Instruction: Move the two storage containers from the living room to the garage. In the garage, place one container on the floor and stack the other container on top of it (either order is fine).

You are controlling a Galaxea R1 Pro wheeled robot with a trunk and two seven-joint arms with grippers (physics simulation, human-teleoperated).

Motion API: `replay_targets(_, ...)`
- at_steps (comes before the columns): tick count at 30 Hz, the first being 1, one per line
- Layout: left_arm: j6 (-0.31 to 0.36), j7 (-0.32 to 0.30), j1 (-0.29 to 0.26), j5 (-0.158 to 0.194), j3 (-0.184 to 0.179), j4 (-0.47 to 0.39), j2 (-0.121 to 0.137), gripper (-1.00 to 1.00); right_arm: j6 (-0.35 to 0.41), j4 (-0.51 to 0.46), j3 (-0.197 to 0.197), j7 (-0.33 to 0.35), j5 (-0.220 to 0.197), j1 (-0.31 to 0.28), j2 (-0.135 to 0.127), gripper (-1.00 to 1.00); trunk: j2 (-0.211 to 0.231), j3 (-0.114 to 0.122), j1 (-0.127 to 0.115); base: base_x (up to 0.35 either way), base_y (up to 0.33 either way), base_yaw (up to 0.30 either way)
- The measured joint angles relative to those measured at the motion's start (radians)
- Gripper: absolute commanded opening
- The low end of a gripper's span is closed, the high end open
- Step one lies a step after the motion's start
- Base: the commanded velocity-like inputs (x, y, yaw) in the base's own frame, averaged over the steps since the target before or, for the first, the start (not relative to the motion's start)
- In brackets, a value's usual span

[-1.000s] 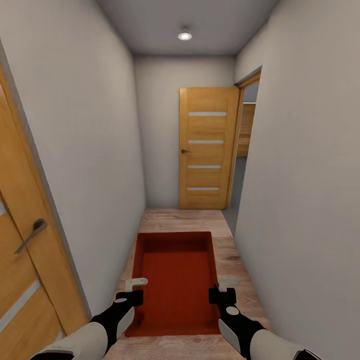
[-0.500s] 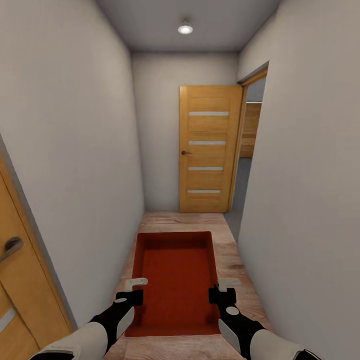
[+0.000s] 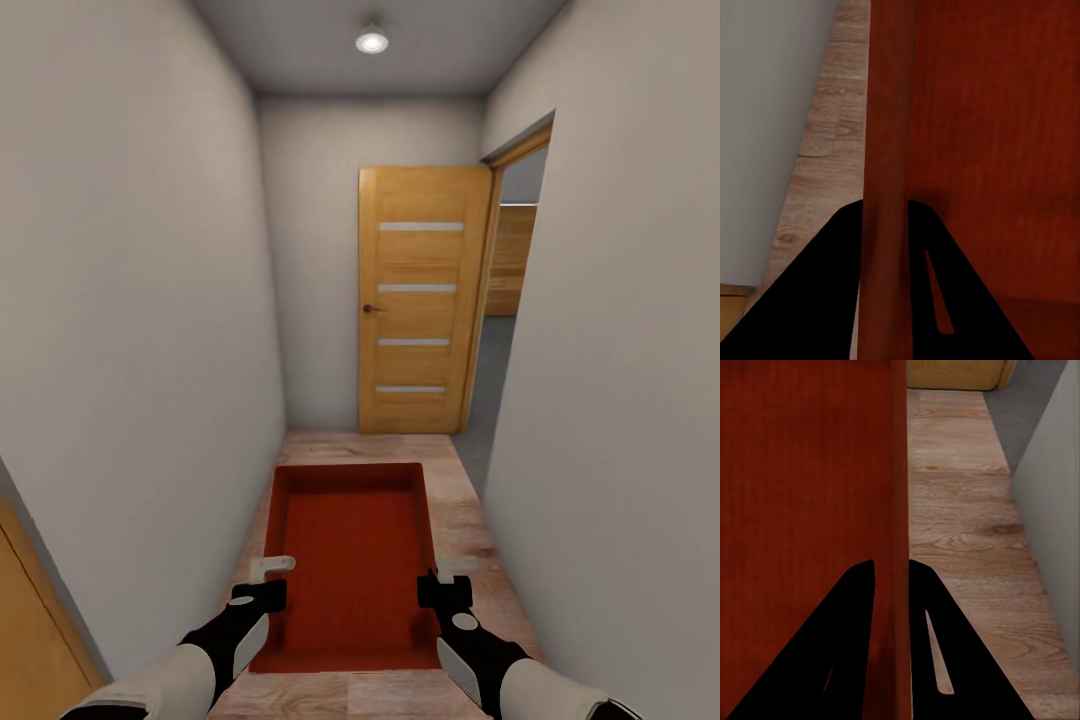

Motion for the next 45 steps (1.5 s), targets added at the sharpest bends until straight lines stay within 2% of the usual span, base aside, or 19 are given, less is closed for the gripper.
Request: replay_targets(45,0.000,0.000,0.000,-0.001,0.000,0.000,0.000,-1.00,-0.001,0.000,0.000,0.000,-0.001,0.001,0.000,-1.00,0.000,0.007,0.000,0.325,0.000,0.000)
